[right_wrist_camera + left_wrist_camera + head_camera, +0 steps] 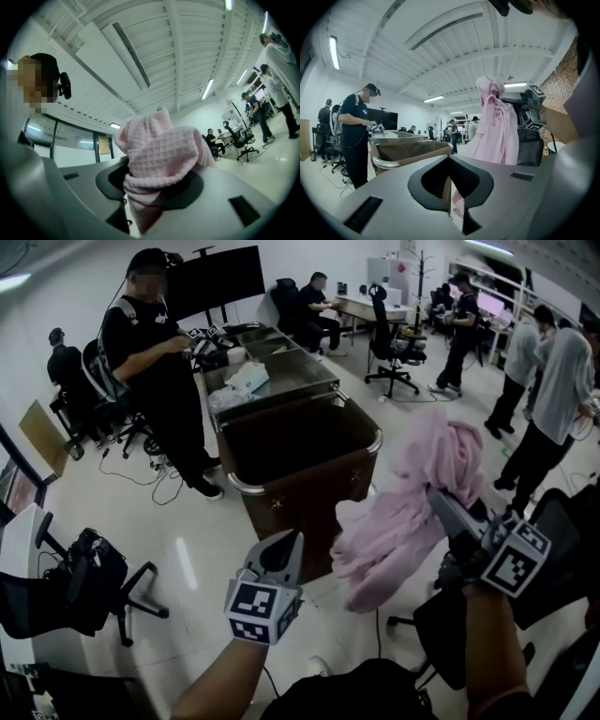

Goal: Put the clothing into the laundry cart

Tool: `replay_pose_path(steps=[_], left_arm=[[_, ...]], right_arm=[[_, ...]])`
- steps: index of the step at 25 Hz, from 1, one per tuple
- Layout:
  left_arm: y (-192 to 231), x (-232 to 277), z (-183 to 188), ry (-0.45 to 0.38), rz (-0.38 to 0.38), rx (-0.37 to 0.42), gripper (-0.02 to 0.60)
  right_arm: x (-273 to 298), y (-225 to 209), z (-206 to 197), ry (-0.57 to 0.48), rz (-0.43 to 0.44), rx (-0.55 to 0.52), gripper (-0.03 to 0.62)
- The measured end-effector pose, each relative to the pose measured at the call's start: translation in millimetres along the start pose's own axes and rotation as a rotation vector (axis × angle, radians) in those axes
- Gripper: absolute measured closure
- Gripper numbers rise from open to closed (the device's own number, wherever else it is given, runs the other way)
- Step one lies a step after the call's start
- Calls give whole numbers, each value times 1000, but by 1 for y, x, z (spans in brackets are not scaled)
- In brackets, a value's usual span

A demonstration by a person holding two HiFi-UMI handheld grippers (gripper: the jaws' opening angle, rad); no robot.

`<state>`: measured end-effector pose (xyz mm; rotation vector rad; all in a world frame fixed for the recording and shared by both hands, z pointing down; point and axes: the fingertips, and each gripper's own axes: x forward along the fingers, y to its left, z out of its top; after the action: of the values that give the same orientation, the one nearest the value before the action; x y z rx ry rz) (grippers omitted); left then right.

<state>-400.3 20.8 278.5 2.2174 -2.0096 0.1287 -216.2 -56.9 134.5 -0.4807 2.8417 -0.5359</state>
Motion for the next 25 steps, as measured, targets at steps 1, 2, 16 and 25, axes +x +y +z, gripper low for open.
replay_pose_path(steps=[1,2,16,25], left_arm=[[6,-2,1,-2,10,-1,583],[11,-3,3,-4,20,-2,583],[76,-3,12,-4,217,-7,583],[119,25,9,0,385,-29,583]], right_arm=[[8,1,6,-9,6,1,410],[17,3,13,-19,12,-4,410],[171,1,105,-10,224,-128,410],[312,-70,43,150,263,-81,410]])
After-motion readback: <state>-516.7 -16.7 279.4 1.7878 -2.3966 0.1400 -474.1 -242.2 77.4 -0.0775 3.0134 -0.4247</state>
